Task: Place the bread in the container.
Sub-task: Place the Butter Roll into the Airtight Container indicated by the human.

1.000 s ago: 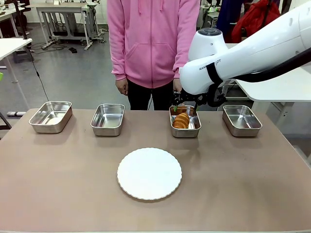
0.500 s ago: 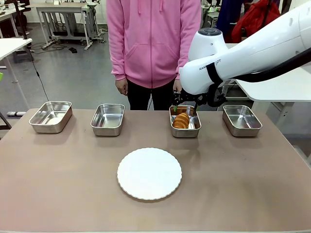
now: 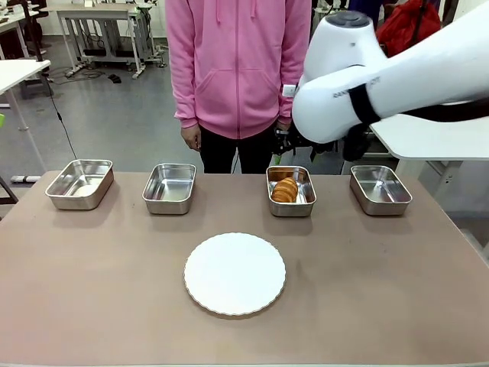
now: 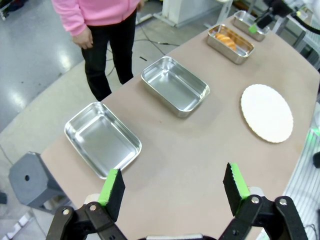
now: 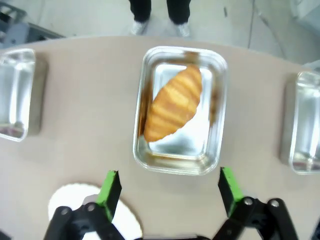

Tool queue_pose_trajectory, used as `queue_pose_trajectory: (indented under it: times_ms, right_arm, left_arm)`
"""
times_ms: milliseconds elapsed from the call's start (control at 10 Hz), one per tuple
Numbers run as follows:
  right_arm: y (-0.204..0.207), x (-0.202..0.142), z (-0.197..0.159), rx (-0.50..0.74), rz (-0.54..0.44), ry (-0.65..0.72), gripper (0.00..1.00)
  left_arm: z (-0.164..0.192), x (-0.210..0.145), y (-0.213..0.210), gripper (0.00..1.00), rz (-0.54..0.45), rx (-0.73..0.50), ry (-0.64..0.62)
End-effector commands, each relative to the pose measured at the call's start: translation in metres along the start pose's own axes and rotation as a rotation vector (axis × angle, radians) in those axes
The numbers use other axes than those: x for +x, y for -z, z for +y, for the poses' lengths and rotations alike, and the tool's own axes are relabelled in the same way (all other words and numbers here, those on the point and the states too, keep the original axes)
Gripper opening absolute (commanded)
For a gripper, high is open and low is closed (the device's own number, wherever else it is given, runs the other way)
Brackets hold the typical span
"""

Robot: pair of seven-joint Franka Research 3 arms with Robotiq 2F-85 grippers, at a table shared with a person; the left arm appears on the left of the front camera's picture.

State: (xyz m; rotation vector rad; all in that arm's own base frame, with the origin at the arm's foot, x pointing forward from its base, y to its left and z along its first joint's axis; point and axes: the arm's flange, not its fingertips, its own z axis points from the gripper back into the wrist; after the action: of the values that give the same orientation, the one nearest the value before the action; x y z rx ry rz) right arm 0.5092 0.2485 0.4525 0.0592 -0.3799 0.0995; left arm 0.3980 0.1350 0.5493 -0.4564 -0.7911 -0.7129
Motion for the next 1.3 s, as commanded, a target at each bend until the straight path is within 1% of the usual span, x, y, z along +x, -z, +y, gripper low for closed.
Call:
queue_pose_trajectory:
  times_ms: [0, 200, 300, 500, 600, 700, 800, 1200]
  right_arm:
    - [-0.028, -0.059, -0.014, 0.007, -0.057, -0.006, 1.00]
    - [-0.042, -0.102, -0.025, 0.003, -0.070, -0.025, 1.00]
    - [-0.043, -0.128, -0.031, 0.023, -0.074, -0.035, 1.00]
    - [-0.047, -0.166, -0.042, 0.068, -0.089, -0.016, 1.00]
    - [-0.044, -0.176, -0.046, 0.077, -0.072, -0.027, 1.00]
    - [-0.040, -0.180, -0.047, 0.086, -0.068, -0.031, 1.00]
    - [-0.043, -0.155, -0.034, 0.025, -0.069, 0.000, 1.00]
    - [-0.043, -0.155, -0.034, 0.025, -0.069, 0.000, 1.00]
  left_arm:
    - [-0.001, 0.000, 0.000, 1.00, -0.001, 0.000, 0.003]
    - [-0.001, 0.000, 0.000, 1.00, -0.001, 0.000, 0.003]
    - [-0.001, 0.000, 0.000, 1.00, -0.001, 0.000, 0.003]
    - [-0.001, 0.000, 0.000, 1.00, -0.001, 0.000, 0.003]
    - [-0.001, 0.000, 0.000, 1.00, -0.001, 0.000, 0.003]
    - [-0.001, 0.000, 0.000, 1.00, -0.001, 0.000, 0.003]
    - [-0.001, 0.000, 0.000, 1.00, -0.001, 0.000, 0.003]
    - [-0.001, 0.000, 0.000, 1.00, -0.001, 0.000, 0.003]
